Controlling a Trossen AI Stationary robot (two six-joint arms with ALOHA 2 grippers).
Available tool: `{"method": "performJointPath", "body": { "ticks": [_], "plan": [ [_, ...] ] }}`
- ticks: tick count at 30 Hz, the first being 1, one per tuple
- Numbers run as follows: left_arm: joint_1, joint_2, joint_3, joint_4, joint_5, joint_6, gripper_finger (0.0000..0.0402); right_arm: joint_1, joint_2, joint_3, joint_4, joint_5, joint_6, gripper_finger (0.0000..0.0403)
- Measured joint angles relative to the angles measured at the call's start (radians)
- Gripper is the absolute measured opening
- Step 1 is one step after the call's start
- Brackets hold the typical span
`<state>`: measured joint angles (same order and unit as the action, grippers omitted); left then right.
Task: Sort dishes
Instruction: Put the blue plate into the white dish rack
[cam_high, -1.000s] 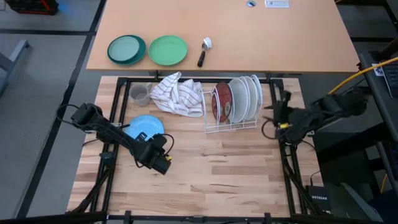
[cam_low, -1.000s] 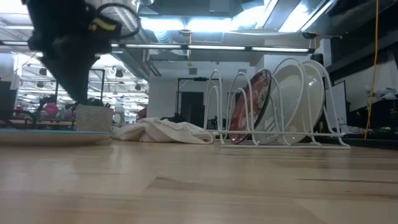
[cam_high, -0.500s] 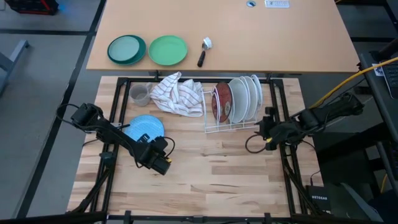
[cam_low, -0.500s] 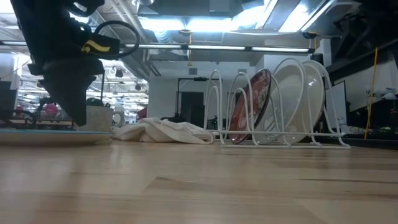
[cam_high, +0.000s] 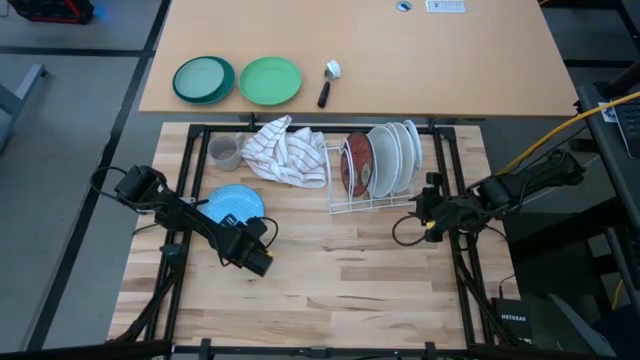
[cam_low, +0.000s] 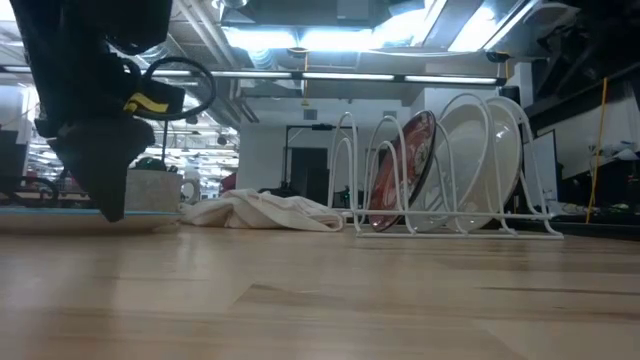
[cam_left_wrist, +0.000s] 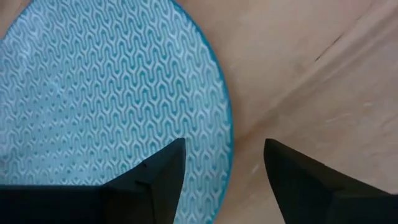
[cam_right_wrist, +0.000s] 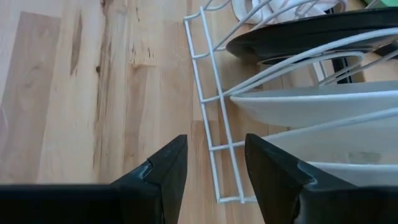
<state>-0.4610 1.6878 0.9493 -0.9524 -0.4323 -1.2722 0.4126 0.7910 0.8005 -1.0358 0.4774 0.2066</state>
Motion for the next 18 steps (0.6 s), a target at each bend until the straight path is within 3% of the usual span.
{"method": "performJointPath", "body": {
  "ticks": [5,11,18],
  "plan": [
    [0.000,0.000,-0.027,0.002,0.000,0.024,0.0208,-0.001,0.000,0.000,0.044,0.000,0.004,0.0166],
    [0.001,-0.001,-0.088,0.037,0.003,-0.053,0.0197,-0.001,0.000,0.000,0.105,0.009,-0.002,0.0166],
    [0.000,-0.004,-0.118,0.068,-0.003,-0.082,0.0154,0.000,0.000,0.000,0.107,0.054,-0.004,0.0166]
  ]
}}
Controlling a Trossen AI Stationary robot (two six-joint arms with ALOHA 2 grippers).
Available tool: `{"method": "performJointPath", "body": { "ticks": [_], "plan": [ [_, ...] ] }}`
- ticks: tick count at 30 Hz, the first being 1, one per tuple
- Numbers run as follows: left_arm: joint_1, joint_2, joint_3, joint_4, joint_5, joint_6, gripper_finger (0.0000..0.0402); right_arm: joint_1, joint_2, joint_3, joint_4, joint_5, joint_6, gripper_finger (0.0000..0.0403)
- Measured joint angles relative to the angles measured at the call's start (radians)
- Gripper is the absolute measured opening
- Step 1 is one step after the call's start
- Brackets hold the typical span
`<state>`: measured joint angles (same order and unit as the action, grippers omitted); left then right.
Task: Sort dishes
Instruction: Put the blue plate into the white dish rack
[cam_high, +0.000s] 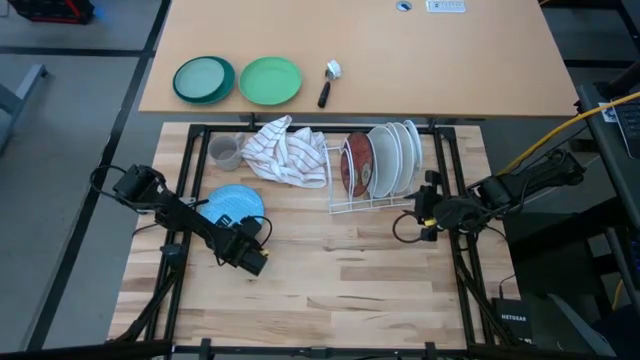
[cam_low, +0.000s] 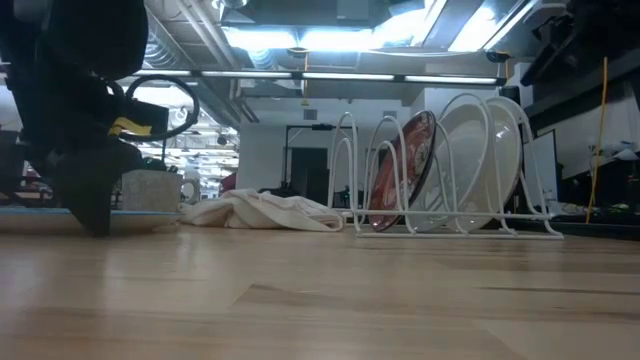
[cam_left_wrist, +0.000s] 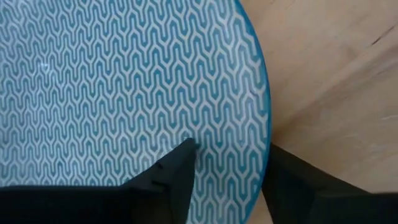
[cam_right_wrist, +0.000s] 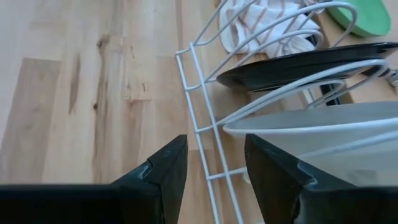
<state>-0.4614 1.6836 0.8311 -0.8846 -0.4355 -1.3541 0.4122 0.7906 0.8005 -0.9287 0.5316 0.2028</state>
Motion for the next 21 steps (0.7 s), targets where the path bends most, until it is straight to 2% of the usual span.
{"method": "performJointPath", "body": {
  "ticks": [10,21],
  "plan": [
    [0.001,0.003,-0.005,-0.019,-0.025,0.035,0.0058,0.000,0.000,0.000,-0.001,0.018,-0.002,0.0166],
    [0.002,0.005,0.062,0.022,-0.049,0.008,0.0014,0.000,0.000,0.000,-0.002,0.018,-0.030,0.0166]
  ]
}}
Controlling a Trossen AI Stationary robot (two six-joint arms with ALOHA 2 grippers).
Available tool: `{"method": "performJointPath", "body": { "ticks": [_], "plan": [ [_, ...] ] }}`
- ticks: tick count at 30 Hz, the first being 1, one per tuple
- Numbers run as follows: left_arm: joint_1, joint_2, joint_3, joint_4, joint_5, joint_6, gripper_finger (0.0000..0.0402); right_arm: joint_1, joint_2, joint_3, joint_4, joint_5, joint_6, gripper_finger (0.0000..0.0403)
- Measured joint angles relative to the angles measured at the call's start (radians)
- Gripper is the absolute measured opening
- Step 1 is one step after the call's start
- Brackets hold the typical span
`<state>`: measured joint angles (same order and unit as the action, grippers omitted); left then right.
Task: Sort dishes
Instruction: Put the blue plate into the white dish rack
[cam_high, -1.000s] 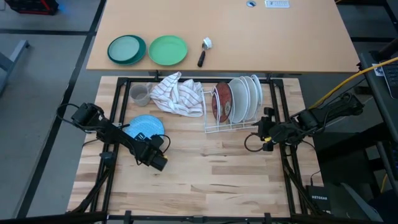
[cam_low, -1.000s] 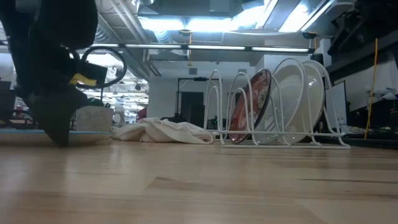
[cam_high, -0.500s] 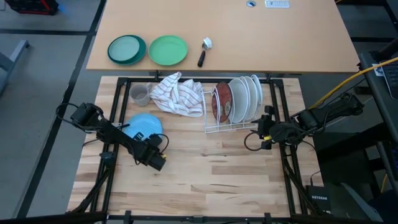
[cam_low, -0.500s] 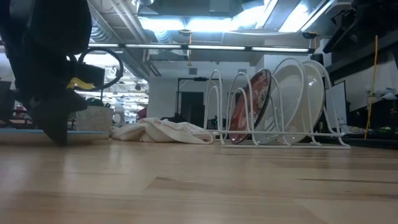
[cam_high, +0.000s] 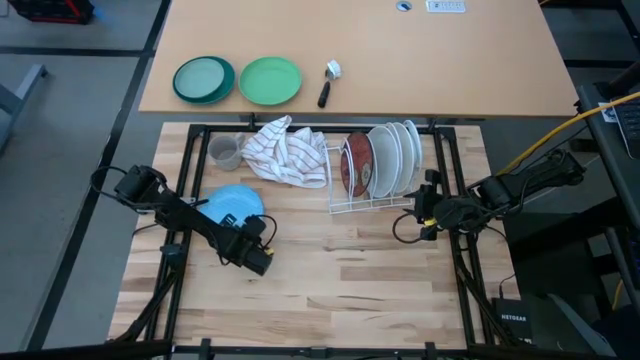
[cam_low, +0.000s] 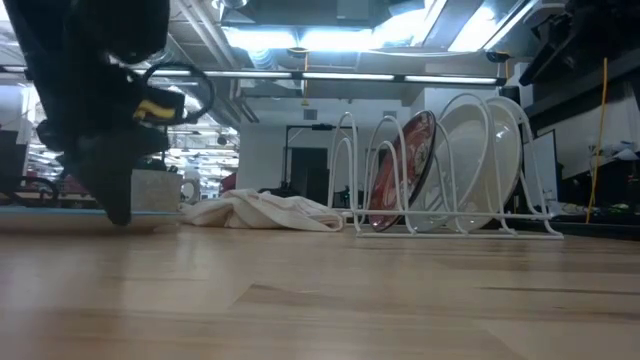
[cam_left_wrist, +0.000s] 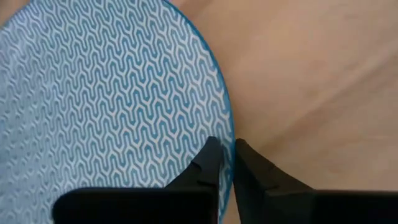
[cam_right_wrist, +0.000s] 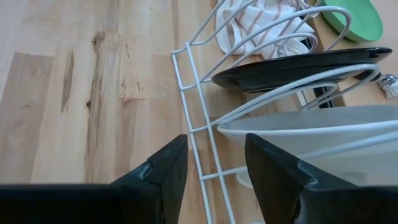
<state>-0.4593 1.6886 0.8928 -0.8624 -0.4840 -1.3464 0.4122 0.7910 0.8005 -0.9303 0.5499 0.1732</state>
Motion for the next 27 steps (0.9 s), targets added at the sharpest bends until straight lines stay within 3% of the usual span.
{"method": "performJointPath", "body": {
  "ticks": [9,20,27],
  "plan": [
    [-0.004,0.001,0.066,0.006,-0.006,-0.027,0.0003,0.001,0.000,0.000,0.000,0.025,-0.005,0.0166],
    [-0.005,0.001,0.075,0.139,-0.019,0.005,0.0002,0.001,0.068,-0.001,0.015,0.010,-0.004,0.0166],
    [-0.005,0.000,0.076,0.154,-0.020,-0.014,0.0001,0.001,0.184,-0.068,0.253,-0.053,-0.005,0.0166]
  ]
}}
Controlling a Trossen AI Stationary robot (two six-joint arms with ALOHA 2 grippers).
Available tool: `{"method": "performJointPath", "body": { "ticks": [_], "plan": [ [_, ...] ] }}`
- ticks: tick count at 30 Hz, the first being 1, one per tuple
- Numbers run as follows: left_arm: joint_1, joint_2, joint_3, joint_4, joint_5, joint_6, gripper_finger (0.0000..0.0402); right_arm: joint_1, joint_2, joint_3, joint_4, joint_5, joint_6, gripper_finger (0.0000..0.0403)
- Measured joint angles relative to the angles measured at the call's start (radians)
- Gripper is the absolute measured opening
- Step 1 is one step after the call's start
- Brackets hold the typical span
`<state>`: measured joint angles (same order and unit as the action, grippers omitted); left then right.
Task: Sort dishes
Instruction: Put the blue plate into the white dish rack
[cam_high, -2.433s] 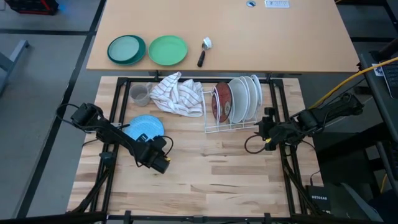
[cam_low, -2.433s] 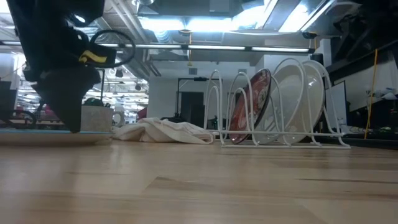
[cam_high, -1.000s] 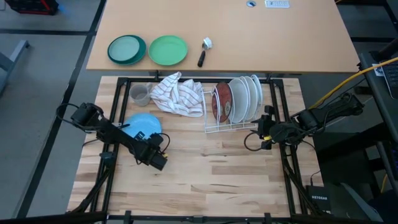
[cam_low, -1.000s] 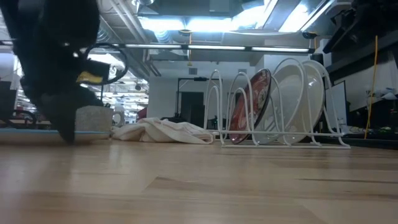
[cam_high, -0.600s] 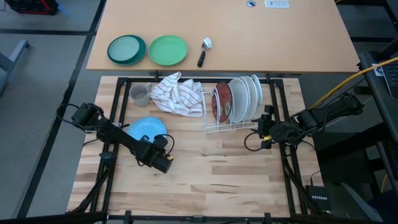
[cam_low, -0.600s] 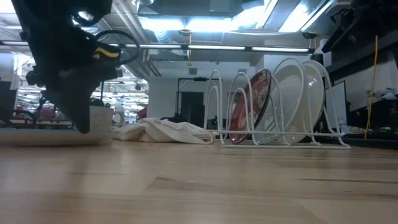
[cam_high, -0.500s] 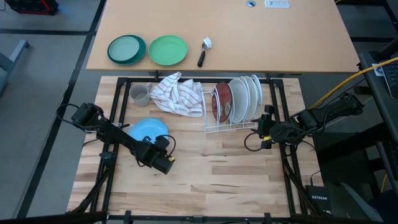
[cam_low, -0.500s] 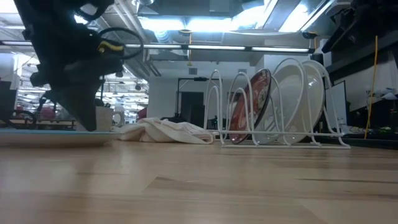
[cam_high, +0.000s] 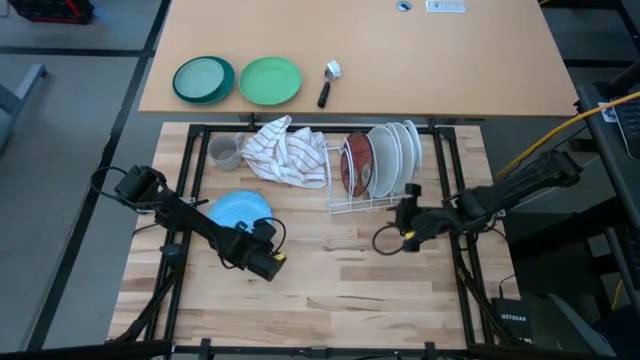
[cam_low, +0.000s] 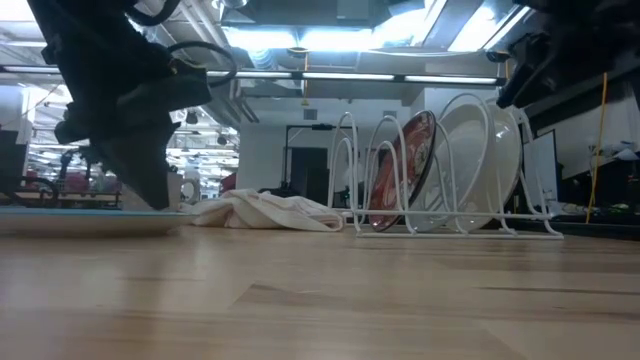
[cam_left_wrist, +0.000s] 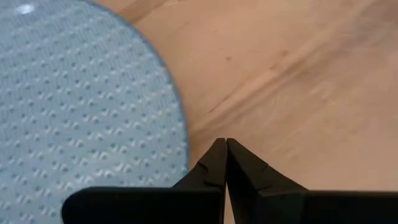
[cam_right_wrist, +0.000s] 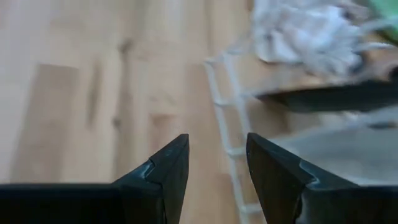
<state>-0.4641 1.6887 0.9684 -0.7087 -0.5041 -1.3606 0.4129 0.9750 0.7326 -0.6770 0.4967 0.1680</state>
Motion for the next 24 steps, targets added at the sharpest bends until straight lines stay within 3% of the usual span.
{"method": "performJointPath", "body": {
  "ticks": [7,13,16,19,24],
  "plan": [
    [0.007,-0.037,0.000,-0.145,-0.018,-0.106,0.0000,0.000,0.150,-0.007,0.234,-0.149,0.003,0.0166],
    [0.007,-0.135,0.000,-0.275,-0.108,-0.169,0.0000,0.000,0.258,-0.007,0.382,-0.154,0.003,0.0166],
    [0.013,-0.142,-0.006,-0.384,-0.096,-0.235,0.0000,0.000,0.310,-0.007,0.434,-0.150,0.014,0.0166],
    [0.014,-0.142,-0.042,-0.395,-0.049,-0.264,0.0000,0.000,0.363,-0.007,0.498,-0.151,0.067,0.0166],
    [0.013,-0.141,-0.109,-0.279,0.001,-0.273,0.0000,-0.001,0.451,-0.007,0.611,-0.158,0.156,0.0166]
  ]
}}
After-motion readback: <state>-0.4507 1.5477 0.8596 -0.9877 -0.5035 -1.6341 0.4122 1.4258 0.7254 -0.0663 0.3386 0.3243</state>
